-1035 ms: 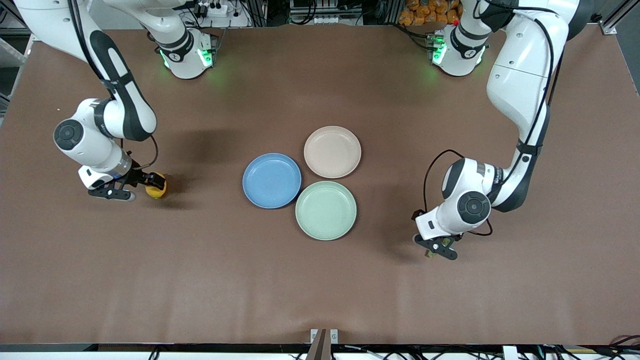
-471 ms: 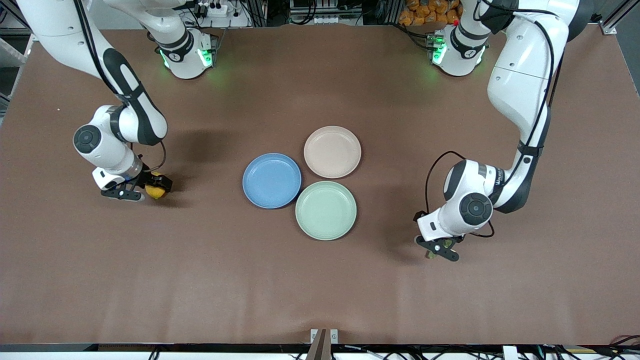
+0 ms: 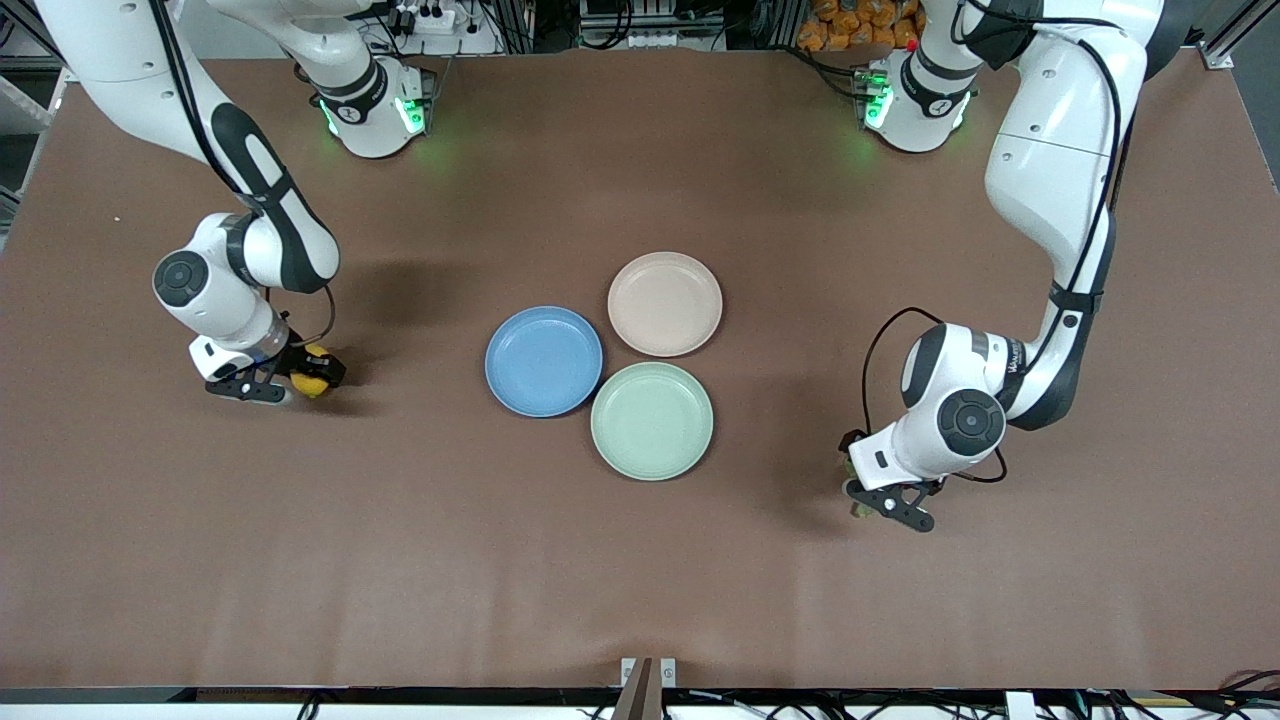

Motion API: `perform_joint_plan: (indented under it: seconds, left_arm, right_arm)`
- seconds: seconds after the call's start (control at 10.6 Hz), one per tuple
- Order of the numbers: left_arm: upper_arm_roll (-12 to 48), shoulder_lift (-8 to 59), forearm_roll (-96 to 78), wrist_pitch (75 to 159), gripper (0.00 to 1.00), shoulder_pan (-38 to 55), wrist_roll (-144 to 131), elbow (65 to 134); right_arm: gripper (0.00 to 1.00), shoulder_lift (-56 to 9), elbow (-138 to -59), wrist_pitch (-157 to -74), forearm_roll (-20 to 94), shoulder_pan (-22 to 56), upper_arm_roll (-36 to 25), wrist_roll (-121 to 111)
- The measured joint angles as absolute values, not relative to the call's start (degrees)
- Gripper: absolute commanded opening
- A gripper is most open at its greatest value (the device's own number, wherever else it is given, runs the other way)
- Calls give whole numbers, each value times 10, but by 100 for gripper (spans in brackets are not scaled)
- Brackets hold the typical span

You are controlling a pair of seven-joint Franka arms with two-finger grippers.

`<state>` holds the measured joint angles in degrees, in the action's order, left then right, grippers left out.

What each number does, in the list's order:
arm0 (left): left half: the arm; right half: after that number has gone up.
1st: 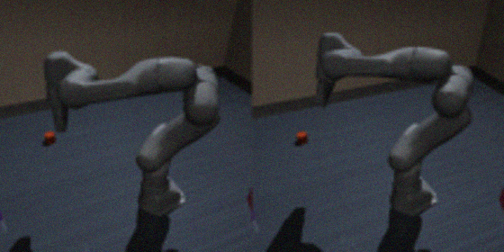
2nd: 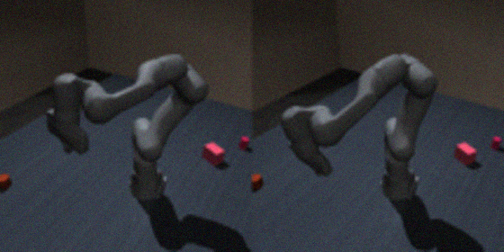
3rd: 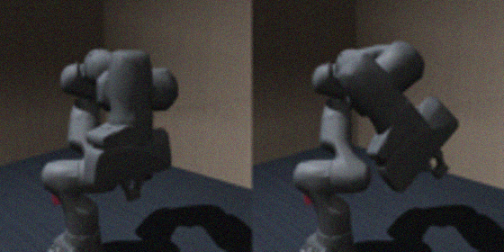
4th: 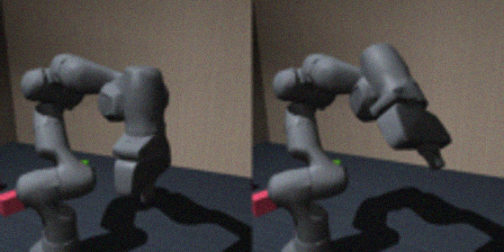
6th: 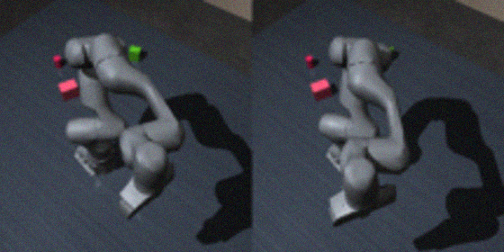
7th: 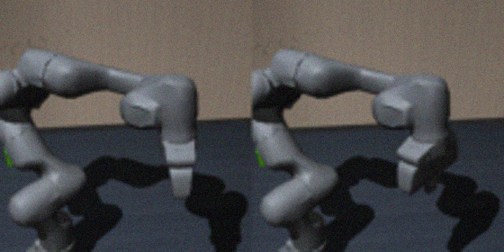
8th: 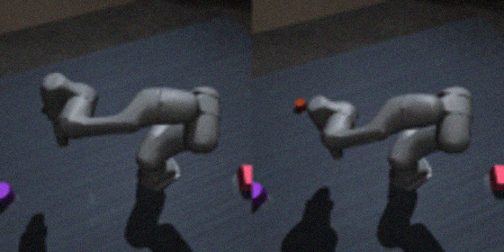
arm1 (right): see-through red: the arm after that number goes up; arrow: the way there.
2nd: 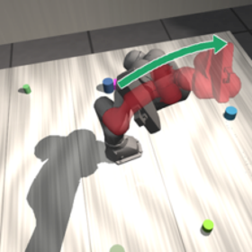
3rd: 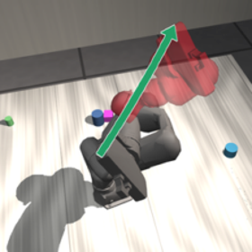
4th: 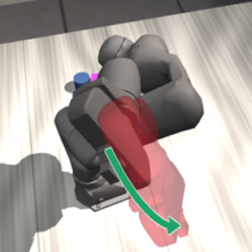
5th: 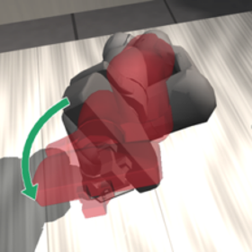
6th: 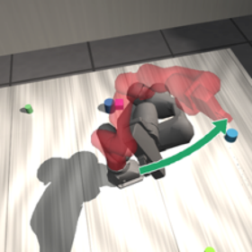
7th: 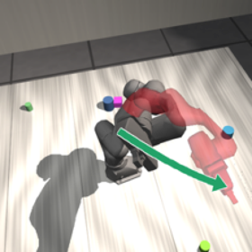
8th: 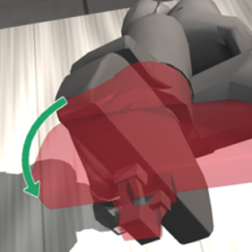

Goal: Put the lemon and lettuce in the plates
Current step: 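Lower and close the right gripper on the lemon while the left grasps lettuce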

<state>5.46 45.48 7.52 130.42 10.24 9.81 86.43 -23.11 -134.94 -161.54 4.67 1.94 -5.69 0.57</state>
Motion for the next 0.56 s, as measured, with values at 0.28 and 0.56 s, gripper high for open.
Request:
perform_joint_plan:
  seconds: [0.28, 0.56]
  left_arm:
    - [55, 462, 75, 1304, 100, 104, 101, 864]
    - [55, 471, 75, 1304, 100, 106, 101, 864]
  right_arm:
    - [16, -232, -1349, -1616, 47, 19, -55, 6]
    - [16, -228, -1332, -1591, 49, 20, -42, 8]
